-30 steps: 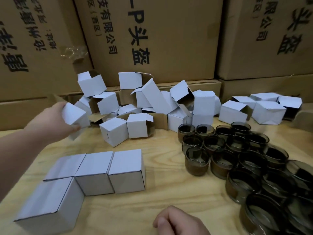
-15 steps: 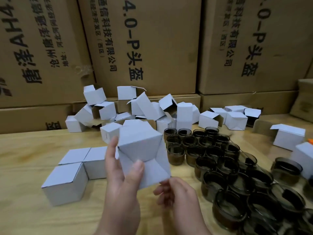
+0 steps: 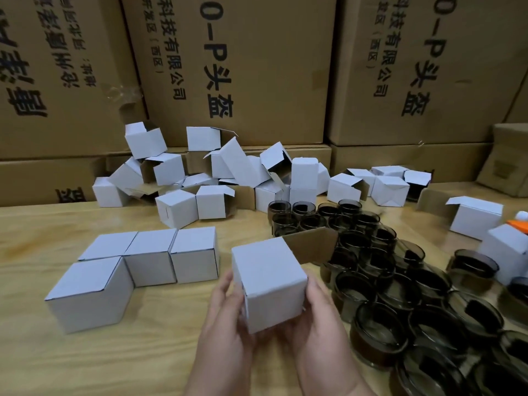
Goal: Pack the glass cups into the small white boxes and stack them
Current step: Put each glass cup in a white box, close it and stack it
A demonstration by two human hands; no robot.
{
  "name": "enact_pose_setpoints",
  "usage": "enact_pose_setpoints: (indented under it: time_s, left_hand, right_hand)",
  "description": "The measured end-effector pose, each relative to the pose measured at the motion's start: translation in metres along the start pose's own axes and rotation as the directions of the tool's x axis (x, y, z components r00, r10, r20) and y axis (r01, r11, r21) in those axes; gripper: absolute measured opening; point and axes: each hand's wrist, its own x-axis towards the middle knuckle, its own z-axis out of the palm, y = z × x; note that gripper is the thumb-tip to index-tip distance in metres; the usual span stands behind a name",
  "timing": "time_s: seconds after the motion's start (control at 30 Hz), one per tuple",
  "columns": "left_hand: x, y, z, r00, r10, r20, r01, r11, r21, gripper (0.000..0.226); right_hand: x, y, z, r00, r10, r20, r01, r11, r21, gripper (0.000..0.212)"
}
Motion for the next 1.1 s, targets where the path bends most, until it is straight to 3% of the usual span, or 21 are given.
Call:
enact_pose_setpoints:
  time_s: [0.07, 0.17, 0.23, 0.33, 0.47, 0.53, 0.63, 0.73, 0.83, 0.97, 1.1]
  left_hand:
    - [0.004, -0.001, -0.003, 0.990, 0.135, -0.029, -0.127, 0.972, 0.196, 0.055]
    - [0.005, -0.002, -0.004, 0.958, 0.285, 0.004, -0.263, 0.877, 0.402, 0.070]
    - [0.008, -0.002, -0.009, 0.965, 0.262, -0.022, -0.238, 0.905, 0.352, 0.063]
    - [0.009, 0.003, -0.013, 0.996, 0.086, 0.034, -0.092, 0.960, 0.264, 0.047]
    - [-0.003, 0.006, -0.012, 0.985, 0.092, 0.145, -0.156, 0.828, 0.538, 0.041]
    - [-0.006, 0.006, -0.012, 0.976, 0.136, 0.168, -0.207, 0.814, 0.543, 0.050]
    - [-0.004, 0.004, -0.012, 0.963, 0.190, 0.189, -0.262, 0.823, 0.505, 0.058]
    - [-0.002, 0.002, -0.014, 0.940, 0.277, 0.201, -0.342, 0.768, 0.541, 0.063]
    - [-0.002, 0.003, -0.014, 0.918, 0.350, 0.187, -0.391, 0.716, 0.579, 0.068]
    - [-0.002, 0.003, -0.013, 0.921, 0.358, 0.153, -0.382, 0.756, 0.532, 0.069]
    - [-0.001, 0.005, -0.016, 0.912, 0.369, 0.180, -0.405, 0.742, 0.534, 0.060]
  right_hand:
    - [-0.001, -0.003, -0.004, 0.998, -0.055, -0.033, 0.055, 0.998, 0.016, 0.048]
    - [-0.003, -0.006, -0.007, 0.982, -0.152, -0.108, 0.138, 0.982, -0.126, 0.052]
    - [-0.004, -0.006, -0.005, 0.959, -0.260, -0.110, 0.229, 0.943, -0.241, 0.051]
    - [-0.005, -0.005, 0.001, 0.913, -0.407, -0.026, 0.359, 0.833, -0.422, 0.052]
    - [-0.003, -0.001, 0.003, 0.856, -0.514, 0.060, 0.425, 0.633, -0.647, 0.062]
    - [-0.002, 0.000, 0.002, 0.846, -0.525, 0.090, 0.432, 0.577, -0.693, 0.062]
    - [-0.003, 0.001, 0.002, 0.871, -0.481, 0.094, 0.386, 0.555, -0.737, 0.052]
    - [-0.003, 0.000, 0.004, 0.890, -0.449, 0.080, 0.351, 0.562, -0.749, 0.034]
    - [-0.005, -0.003, 0.004, 0.886, -0.458, 0.066, 0.354, 0.579, -0.734, 0.030]
    - [-0.006, -0.005, 0.003, 0.871, -0.490, 0.028, 0.347, 0.575, -0.741, 0.029]
    - [-0.003, -0.008, 0.003, 0.888, -0.454, -0.078, 0.264, 0.640, -0.721, 0.027]
